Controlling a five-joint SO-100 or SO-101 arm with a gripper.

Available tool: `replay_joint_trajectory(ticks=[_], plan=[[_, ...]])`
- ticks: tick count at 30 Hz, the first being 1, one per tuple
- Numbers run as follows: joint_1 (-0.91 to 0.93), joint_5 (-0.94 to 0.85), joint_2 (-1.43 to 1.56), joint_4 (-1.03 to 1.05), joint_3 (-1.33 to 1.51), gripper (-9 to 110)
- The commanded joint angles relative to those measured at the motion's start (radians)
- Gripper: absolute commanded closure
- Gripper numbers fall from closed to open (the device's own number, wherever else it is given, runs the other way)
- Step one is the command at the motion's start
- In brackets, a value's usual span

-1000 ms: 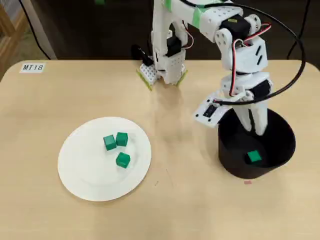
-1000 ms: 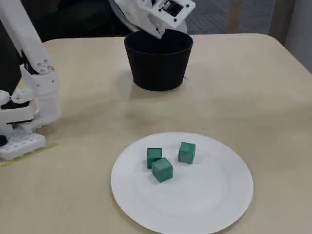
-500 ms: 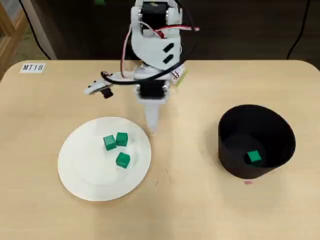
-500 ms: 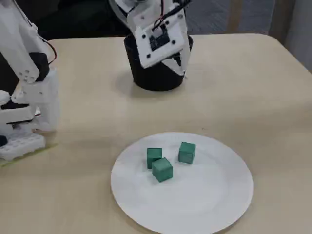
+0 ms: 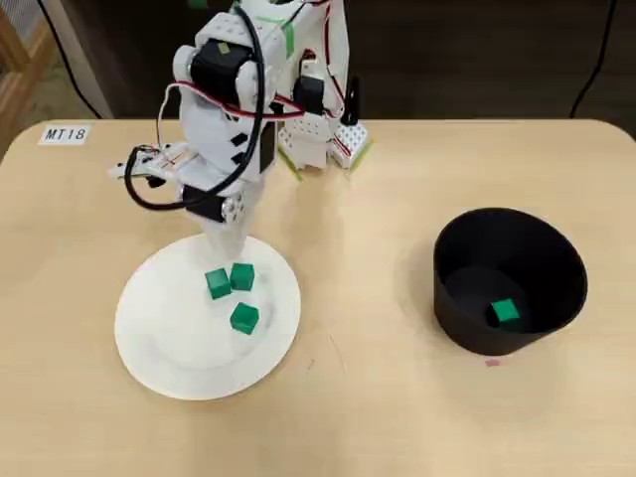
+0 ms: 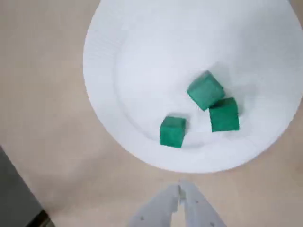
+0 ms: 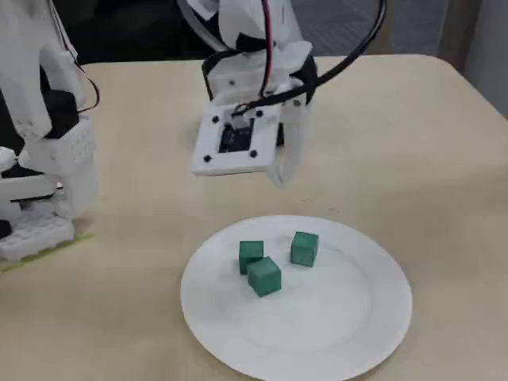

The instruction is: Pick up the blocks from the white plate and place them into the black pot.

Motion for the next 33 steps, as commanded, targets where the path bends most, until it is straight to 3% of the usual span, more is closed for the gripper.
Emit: replay_joint_trajectory(ticks=[1, 8, 19, 25, 33], plan=[[-0.011, -0.074, -0.032, 0.002, -0.06, 104], [-0.023, -0.155, -0.207, 0.015, -0.124, 104], [-0.081, -0.12, -0.425, 0.15, -0.39, 104], [-0.1, -0.112, -0.383, 0.169, -0.391, 78], [-0.064, -0.04, -0.385, 0.235, -0.385, 70]])
